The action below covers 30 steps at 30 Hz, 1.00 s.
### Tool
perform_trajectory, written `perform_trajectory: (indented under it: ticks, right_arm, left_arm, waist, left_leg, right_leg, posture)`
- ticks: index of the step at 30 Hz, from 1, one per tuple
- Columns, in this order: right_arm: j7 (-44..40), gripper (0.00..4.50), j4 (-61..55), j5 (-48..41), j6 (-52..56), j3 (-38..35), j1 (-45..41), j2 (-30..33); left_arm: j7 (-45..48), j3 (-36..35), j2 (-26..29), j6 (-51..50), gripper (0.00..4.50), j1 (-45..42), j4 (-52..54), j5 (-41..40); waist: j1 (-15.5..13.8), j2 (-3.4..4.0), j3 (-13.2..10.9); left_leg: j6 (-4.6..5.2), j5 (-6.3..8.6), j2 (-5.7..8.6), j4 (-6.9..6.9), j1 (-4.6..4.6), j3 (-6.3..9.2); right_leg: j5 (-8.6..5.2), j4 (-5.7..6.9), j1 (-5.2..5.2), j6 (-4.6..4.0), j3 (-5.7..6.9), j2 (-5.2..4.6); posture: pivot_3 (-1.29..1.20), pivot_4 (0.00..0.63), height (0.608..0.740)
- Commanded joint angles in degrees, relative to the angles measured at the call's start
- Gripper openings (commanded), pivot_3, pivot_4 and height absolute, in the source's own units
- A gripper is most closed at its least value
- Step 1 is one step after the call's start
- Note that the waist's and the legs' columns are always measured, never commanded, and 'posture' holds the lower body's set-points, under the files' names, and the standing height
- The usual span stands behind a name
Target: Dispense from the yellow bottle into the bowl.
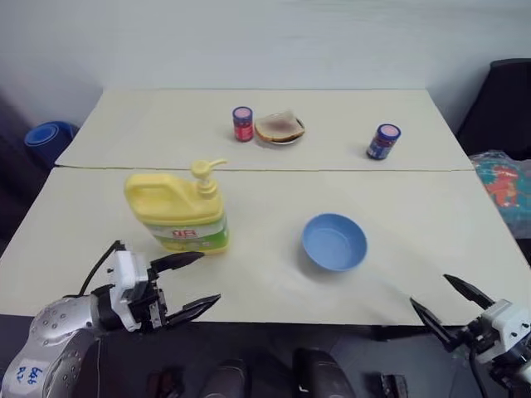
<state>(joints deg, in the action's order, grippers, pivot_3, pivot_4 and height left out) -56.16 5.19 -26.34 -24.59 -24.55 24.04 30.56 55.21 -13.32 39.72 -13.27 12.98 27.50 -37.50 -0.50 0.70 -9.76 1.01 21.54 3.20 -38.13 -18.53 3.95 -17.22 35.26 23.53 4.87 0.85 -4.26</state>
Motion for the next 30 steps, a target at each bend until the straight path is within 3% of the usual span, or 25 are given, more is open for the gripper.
perform_trajectory:
  ticks: [1,5,8,13,19,23,30]
  right_arm:
    - [-1.3,4.5,-11.5,-2.5,5.0,4.5,1.0,1.2]
    - [5.0,4.5,-23.5,-0.9,17.8,10.9,-3.0,2.9]
    - [11.3,4.5,-27.6,4.9,29.6,18.5,-11.2,3.6]
    - [16.4,4.5,-27.9,11.4,41.3,27.6,-21.4,2.6]
    - [19.6,4.5,-24.8,15.8,46.0,32.7,-27.4,0.2]
    - [19.7,3.61,-22.9,18.0,44.9,34.6,-29.4,-0.6]
    - [18.7,1.08,-21.8,18.8,45.6,36.0,-30.8,-0.9]
  left_arm:
    - [1.3,-0.6,0.6,-0.3,4.47,-0.8,1.2,-1.4]
    - [2.2,-1.5,0.5,1.0,4.47,-0.3,0.9,-0.2]
    - [1.9,-2.3,0.0,1.3,4.47,0.8,0.4,0.1]
    - [0.5,-4.3,-1.2,2.3,4.47,3.0,0.3,0.6]
    - [-0.8,-6.9,-2.5,2.9,4.47,6.1,0.9,0.5]
    - [-1.2,-7.7,-2.9,3.0,4.5,7.6,1.5,0.5]
    - [-1.9,-9.0,-3.1,2.4,4.5,8.8,2.2,-0.3]
  waist:
    - [0.6,0.01,0.0]
    - [0.6,0.0,0.0]
    - [0.4,-0.06,0.0]
    - [-0.3,-0.09,0.0]
    - [-0.9,-0.11,0.0]
    - [-0.7,-0.12,0.0]
    - [-0.7,-0.14,0.0]
  left_leg:
    - [-0.04,-0.02,-0.03,0.05,0.04,0.0]
    - [-0.12,-0.04,-0.12,0.05,0.1,0.0]
    - [-0.13,-0.04,-0.11,0.0,0.09,0.01]
    - [-0.15,-0.04,-0.11,0.02,-0.1,0.12]
    - [-0.13,-0.05,-0.07,-0.23,-0.61,0.16]
    - [-0.13,-0.06,-0.06,-0.25,-0.62,0.15]
    - [-0.15,-0.08,-0.07,-0.28,-0.6,0.15]
  right_leg:
    - [-0.02,0.03,0.0,-0.03,0.0,0.03]
    - [-0.04,0.11,0.0,-0.06,-0.02,0.11]
    - [-0.04,0.1,-0.01,-0.07,-0.03,0.1]
    - [-0.07,0.06,0.18,-0.12,0.08,0.1]
    - [-0.04,-0.02,0.47,-0.08,0.12,0.09]
    - [-0.04,0.05,0.49,-0.07,0.12,0.1]
    - [-0.04,0.15,0.51,-0.07,0.11,0.1]
  posture:
    - [0.0,0.15,0.74]
    - [0.0,0.15,0.74]
    - [0.0,0.15,0.74]
    - [0.0,0.15,0.74]
    - [0.0,0.15,0.74]
    - [0.0,0.15,0.74]
    - [0.0,0.15,0.74]
